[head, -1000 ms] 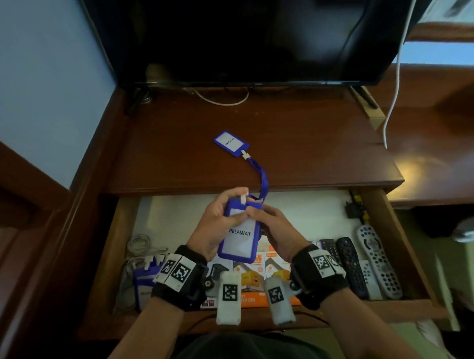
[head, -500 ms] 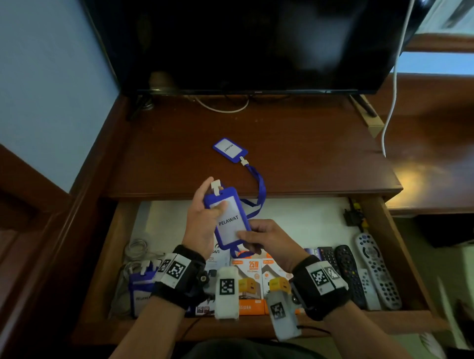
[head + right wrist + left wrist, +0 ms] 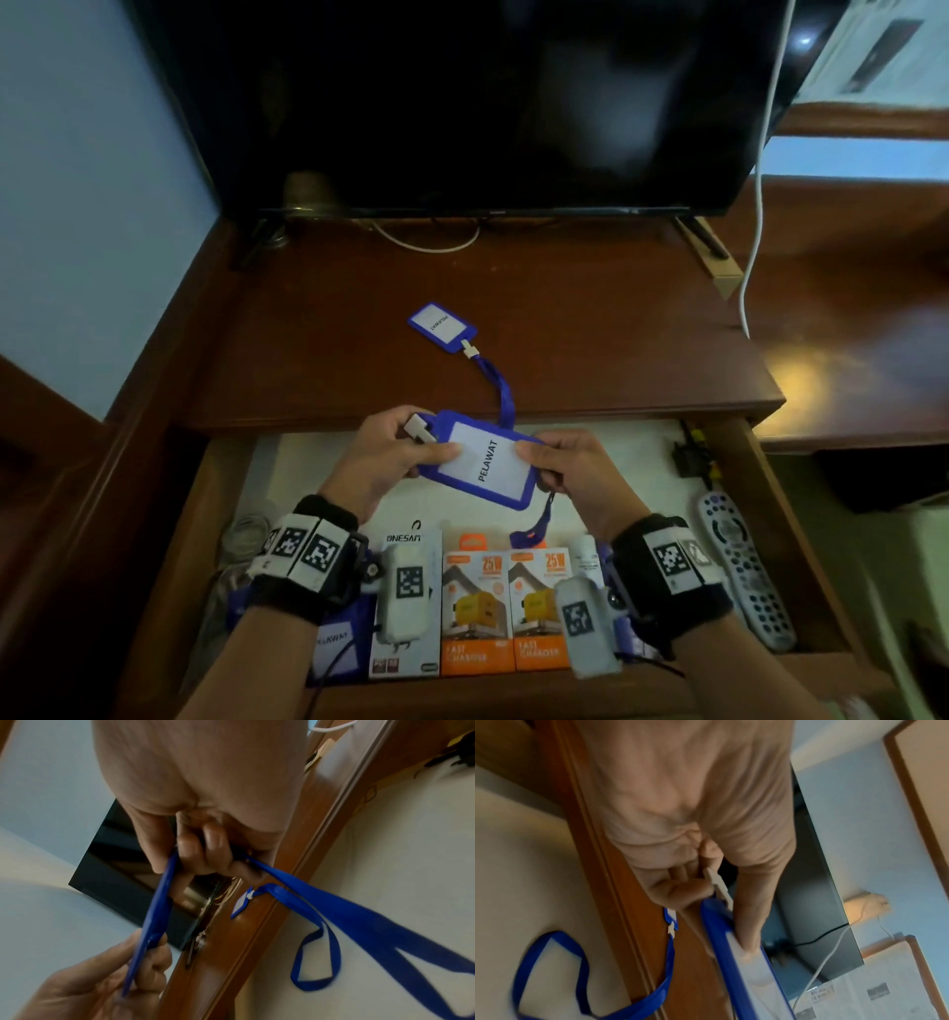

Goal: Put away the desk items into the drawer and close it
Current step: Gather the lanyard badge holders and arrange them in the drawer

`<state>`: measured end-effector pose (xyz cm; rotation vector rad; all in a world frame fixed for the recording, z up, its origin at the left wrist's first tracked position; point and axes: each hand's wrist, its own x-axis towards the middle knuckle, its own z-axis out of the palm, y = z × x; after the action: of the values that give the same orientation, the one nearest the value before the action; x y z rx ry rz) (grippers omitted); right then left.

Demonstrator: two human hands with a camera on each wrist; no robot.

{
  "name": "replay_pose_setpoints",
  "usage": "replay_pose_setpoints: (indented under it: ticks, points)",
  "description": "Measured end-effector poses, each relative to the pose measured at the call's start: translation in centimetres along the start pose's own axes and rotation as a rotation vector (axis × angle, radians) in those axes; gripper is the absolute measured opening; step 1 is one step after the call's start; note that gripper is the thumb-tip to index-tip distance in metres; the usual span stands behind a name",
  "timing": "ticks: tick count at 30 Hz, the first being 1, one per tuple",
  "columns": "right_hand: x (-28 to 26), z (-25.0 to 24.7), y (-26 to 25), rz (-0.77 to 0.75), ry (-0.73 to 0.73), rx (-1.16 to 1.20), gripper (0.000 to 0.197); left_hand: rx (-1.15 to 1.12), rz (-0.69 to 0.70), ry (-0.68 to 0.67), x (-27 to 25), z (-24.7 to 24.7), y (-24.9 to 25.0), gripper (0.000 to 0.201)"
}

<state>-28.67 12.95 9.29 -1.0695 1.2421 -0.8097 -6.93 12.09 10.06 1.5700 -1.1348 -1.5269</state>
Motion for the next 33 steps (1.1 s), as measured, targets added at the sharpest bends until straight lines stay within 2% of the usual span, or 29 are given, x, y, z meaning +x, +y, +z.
replay_pose_setpoints:
  ticks: [4, 9, 11, 15, 20, 22, 28, 33]
  points:
    - [0.7, -0.6, -1.9, -0.080, 0.024, 0.000, 0.029, 0.103, 0.043, -0.033, 0.6, -0.1, 2.3, 0.035]
    - [1.0, -0.8, -2.8, -0.116, 0.006, 0.048, 0.027, 0.275, 0.096, -0.108, 1.2, -0.7, 4.8, 0.027]
    - [1.0, -0.9, -3.3, -0.122, 0.003, 0.054, 0.025, 0.307, 0.077, -0.161, 1.2, -0.8, 5.4, 0.025]
    - [0.8, -1.0, -4.1, -0.104, 0.012, 0.119, 0.025, 0.327, 0.050, -0.248, 1.1, -1.2, 5.8, 0.035]
    - [0.6, -0.7, -3.5, -0.064, 0.025, 0.144, 0.028, 0.453, -0.033, -0.387, 0.9, -1.0, 5.4, 0.025]
    - [0.7, -0.6, -2.8, -0.044, 0.040, 0.150, 0.029, 0.482, -0.046, -0.382, 1.2, -0.7, 4.8, 0.024]
    - [1.6, -0.2, 0.3, -0.009, 0.137, 0.095, 0.022, 0.520, -0.071, -0.230, 1.8, 0.4, 3.3, 0.026]
    - [1.6, 0.0, 2.4, 0.050, 0.160, 0.110, 0.030, 0.476, -0.108, -0.278, 1.5, 0.6, 2.0, 0.024]
